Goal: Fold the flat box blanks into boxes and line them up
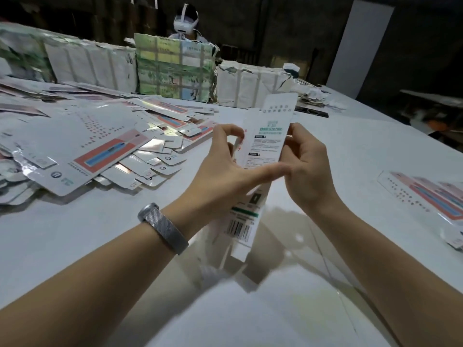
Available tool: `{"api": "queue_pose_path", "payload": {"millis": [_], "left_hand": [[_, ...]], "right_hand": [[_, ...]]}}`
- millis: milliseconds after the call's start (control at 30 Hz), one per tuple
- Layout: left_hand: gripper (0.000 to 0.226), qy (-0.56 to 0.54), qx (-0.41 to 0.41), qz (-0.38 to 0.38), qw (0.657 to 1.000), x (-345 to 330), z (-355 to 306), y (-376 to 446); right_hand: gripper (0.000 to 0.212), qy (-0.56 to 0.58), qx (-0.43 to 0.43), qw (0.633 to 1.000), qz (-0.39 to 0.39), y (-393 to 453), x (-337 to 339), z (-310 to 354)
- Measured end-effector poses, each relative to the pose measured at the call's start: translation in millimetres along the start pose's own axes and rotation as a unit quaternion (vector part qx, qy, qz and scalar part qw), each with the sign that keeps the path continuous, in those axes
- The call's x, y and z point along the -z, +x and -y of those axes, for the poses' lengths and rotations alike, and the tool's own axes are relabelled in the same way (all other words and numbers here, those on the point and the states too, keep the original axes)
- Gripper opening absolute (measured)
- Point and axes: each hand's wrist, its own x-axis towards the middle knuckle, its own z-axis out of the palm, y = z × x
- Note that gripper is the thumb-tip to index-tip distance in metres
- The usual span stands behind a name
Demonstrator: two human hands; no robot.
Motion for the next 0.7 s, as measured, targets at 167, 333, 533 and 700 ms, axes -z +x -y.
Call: {"api": "queue_pose_path", "payload": {"millis": [167,333,533,700], "left_hand": [[0.080,0.007,0.039,0.076,0.996,-6.6,-4.2,-3.7],[0.048,-0.122,0.144,0.174,0.966,-9.2,-8.9,1.9],[0.046,-0.195,0.188,0.191,0.943,7.2,-5.5,-6.7],[0.018,-0.163,0.178,0.177,0.954,4.0,-6.3,-9.3]], "right_hand": [[0.020,0.137,-0.053,0.989,-0.022,0.2,-2.2,4.9],[0.018,0.121,-0.049,0.990,-0.046,3.9,1.4,3.0],[0.021,-0.040,-0.023,0.998,-0.040,2.2,2.1,1.3],[0.023,-0.129,0.009,0.990,-0.050,2.1,4.2,1.9]]}}
